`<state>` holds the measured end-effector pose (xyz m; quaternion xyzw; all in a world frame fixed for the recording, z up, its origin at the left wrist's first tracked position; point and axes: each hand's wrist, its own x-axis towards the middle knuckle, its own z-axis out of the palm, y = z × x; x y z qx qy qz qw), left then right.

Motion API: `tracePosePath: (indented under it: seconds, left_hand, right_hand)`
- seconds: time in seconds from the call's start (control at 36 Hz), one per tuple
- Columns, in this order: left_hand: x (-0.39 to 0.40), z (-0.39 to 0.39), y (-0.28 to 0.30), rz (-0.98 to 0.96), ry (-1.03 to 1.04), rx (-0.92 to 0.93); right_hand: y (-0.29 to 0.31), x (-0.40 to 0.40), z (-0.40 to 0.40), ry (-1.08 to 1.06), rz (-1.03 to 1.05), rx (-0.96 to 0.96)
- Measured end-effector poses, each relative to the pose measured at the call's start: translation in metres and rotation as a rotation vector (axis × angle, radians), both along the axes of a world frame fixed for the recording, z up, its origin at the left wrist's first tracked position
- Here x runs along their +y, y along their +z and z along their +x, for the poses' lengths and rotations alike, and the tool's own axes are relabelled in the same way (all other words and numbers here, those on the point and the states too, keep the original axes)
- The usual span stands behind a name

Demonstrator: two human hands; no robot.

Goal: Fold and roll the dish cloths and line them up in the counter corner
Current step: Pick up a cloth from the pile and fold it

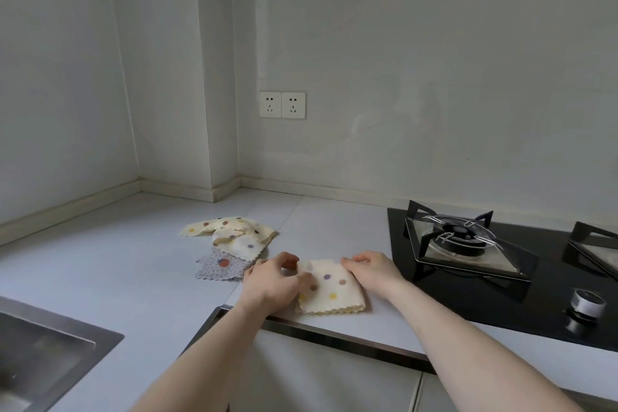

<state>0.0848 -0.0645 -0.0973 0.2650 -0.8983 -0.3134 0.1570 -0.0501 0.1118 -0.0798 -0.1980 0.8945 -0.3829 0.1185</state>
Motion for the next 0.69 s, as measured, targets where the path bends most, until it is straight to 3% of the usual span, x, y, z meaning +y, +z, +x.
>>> tracePosePath:
  seconds: [0.14,0.36,0.53,0.69]
  left_hand:
    - [-0.002,-0.006,0.003,-0.009,0.014,-0.017]
    - [-0.001,-0.019,-0.002,-0.193,-0.027,-0.124]
    - [-0.001,-0.022,0.0,-0.17,-0.066,-0.077]
    - [-0.003,-0.018,0.003,0.001,-0.041,0.048]
  right_hand:
    - [0.003,-0.001,-0.012,0.066,0.001,-0.141]
    - [-0.007,-0.002,-0.012,0.083,-0.028,-0.077]
    - [-0.019,-0.004,-0.008,0.027,-0.188,-0.014]
    - [-0.029,-0.004,0.005,0.024,-0.38,0.185]
